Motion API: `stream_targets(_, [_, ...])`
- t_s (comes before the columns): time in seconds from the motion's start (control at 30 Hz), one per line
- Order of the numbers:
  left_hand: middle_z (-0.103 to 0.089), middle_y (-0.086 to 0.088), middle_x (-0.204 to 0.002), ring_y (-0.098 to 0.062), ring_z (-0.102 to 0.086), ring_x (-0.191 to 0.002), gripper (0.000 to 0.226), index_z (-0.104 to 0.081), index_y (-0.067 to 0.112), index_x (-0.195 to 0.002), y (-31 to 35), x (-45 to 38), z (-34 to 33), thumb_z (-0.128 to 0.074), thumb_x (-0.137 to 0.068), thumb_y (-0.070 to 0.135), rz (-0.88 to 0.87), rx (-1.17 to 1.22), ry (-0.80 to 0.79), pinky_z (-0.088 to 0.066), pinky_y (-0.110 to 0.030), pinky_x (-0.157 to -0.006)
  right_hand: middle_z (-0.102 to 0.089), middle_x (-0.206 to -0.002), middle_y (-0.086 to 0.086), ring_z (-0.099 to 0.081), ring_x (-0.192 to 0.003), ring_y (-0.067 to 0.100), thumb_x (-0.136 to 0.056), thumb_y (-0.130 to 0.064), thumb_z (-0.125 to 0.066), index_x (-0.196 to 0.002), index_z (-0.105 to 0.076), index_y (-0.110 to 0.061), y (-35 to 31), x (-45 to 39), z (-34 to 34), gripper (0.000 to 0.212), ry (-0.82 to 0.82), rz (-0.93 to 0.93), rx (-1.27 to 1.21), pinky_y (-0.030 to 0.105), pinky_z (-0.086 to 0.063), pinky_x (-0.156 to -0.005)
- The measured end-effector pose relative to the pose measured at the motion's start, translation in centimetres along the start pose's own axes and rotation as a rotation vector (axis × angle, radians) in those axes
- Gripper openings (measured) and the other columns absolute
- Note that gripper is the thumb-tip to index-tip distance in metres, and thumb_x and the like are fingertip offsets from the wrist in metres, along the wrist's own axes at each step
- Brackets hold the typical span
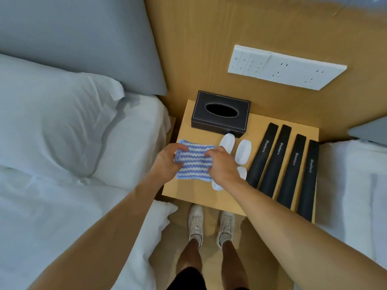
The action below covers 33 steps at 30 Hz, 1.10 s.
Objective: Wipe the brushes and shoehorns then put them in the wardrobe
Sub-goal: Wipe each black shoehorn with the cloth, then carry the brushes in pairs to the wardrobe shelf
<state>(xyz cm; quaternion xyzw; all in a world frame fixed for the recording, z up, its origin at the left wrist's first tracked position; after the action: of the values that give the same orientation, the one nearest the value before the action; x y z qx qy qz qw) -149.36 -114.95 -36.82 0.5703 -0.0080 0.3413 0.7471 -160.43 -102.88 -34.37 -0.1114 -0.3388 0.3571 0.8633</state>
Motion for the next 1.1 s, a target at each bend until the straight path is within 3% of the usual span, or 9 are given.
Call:
stream_targets(0.1, [-0.052,-0.006,-0.126,-0.022,-0.059,-0.115,0.039,-0.053,0.019,-0.117,-1.1,-2.0,-0.1,-0.061,-0.088,-0.007,-0.028,0.028,0.017,-0.06,-0.041,-0.084,-0.047,-0.132,0.01,-0.059,-0.105,0.026,-0.095,-0.009,-0.056,-0.133,-0.054,-0.013,0.0,-2.1,-0.9,0.038,0.019,-0.016,0.033,0.028,-0.041,-0.074])
stream_targets(0.17, [-0.055,-0.004,-0.125,-0.019,-0.058,-0.114,0.04,-0.055,0.018,-0.119,-1.5,-3.7,0.1,-0.062,-0.088,-0.005,-0.031,-0.02,0.047,-0.057,-0.026,-0.086,-0.047,-0.13,0.011,-0.059,-0.102,0.025,-0.097,-0.008,-0.052,-0.13,-0.056,-0.011,0.1,-3.6,-1.1,0.033,0.036,-0.023,0.043,0.026,-0.038,-0.074])
stream_targets(0.27, [-0.055,0.003,-0.119,-0.017,-0.057,-0.111,0.038,-0.055,0.019,-0.12,-2.2,-6.2,-0.2,-0.063,-0.089,-0.001,-0.004,-0.069,0.061,-0.05,-0.008,-0.073,-0.047,-0.131,0.012,-0.053,-0.099,0.021,-0.098,-0.009,-0.052,-0.131,-0.052,-0.01,0.5,-5.8,-1.3,0.033,0.041,-0.059,0.027,0.023,-0.036,-0.077])
stream_targets(0.4, [-0.049,-0.002,-0.137,-0.023,-0.052,-0.122,0.049,-0.049,0.021,-0.133,-3.4,-8.9,-0.3,-0.069,-0.088,0.019,0.012,-0.453,0.142,-0.048,-0.016,-0.094,-0.052,-0.12,0.01,-0.053,-0.1,0.021,-0.09,-0.012,-0.065,-0.129,-0.051,-0.015,1.1,-6.7,-0.6,0.041,0.04,-0.101,-0.041,0.028,-0.042,-0.075])
stream_targets(0.5, [-0.04,-0.004,-0.146,-0.027,-0.043,-0.13,0.06,-0.044,0.027,-0.135,-2.9,-9.2,-1.4,-0.073,-0.083,0.038,-0.059,-0.767,0.195,-0.043,-0.042,-0.107,-0.056,-0.109,0.003,-0.058,-0.097,0.02,-0.091,-0.013,-0.063,-0.116,-0.063,-0.016,2.5,-5.2,2.0,0.026,0.18,-0.086,-0.144,0.029,-0.043,-0.074])
stream_targets(0.63, [-0.029,-0.004,-0.156,-0.027,-0.028,-0.143,0.059,-0.039,0.033,-0.143,-2.9,-9.5,-6.0,-0.061,-0.091,0.048,-0.149,-0.946,0.042,-0.027,-0.046,-0.116,-0.059,-0.112,-0.002,-0.057,-0.093,0.013,-0.092,-0.013,-0.063,-0.108,-0.067,-0.02,7.2,-2.3,5.0,0.018,0.362,-0.199,-0.211,0.026,-0.045,-0.077])
stream_targets(0.77, [-0.007,-0.004,-0.163,-0.029,-0.005,-0.15,0.066,-0.019,0.038,-0.151,-4.8,-10.0,-8.6,-0.053,-0.095,0.048,-0.103,-1.028,-0.086,-0.011,-0.051,-0.12,-0.061,-0.113,-0.001,-0.06,-0.094,0.013,-0.091,-0.013,-0.067,-0.105,-0.067,-0.022,10.6,-1.2,5.6,0.016,0.398,-0.288,-0.25,0.022,-0.044,-0.076])
stream_targets(0.97, [-0.002,-0.003,-0.164,-0.028,-0.001,-0.151,0.068,-0.013,0.038,-0.152,-4.1,-11.3,-9.1,-0.051,-0.096,0.049,-0.098,-1.061,-0.123,-0.007,-0.052,-0.122,-0.061,-0.118,0.004,-0.062,-0.097,0.017,-0.091,-0.014,-0.068,-0.112,-0.066,-0.018,12.8,-1.8,5.9,0.021,0.405,-0.363,-0.222,0.019,-0.043,-0.072])
stream_targets(1.1, [-0.031,-0.005,-0.155,-0.028,-0.028,-0.143,0.062,-0.035,0.03,-0.147,-1.1,-10.8,-8.4,-0.061,-0.093,0.042,-0.135,-0.971,0.037,-0.026,-0.046,-0.116,-0.059,-0.121,0.006,-0.06,-0.1,0.019,-0.091,-0.012,-0.068,-0.116,-0.061,-0.016,14.6,-2.4,5.2,0.027,0.395,-0.444,-0.268,0.015,-0.034,-0.059])
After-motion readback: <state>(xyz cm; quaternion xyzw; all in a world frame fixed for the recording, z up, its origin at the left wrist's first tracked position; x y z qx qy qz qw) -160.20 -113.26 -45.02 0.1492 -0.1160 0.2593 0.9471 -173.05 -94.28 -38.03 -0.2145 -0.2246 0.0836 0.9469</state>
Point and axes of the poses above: each hand's wrist, its own x-axis away from the middle knuckle, its own z-axis out of the back of the hand, y = z × x, the point moved 10 cm from there along -x, towards the middle knuckle
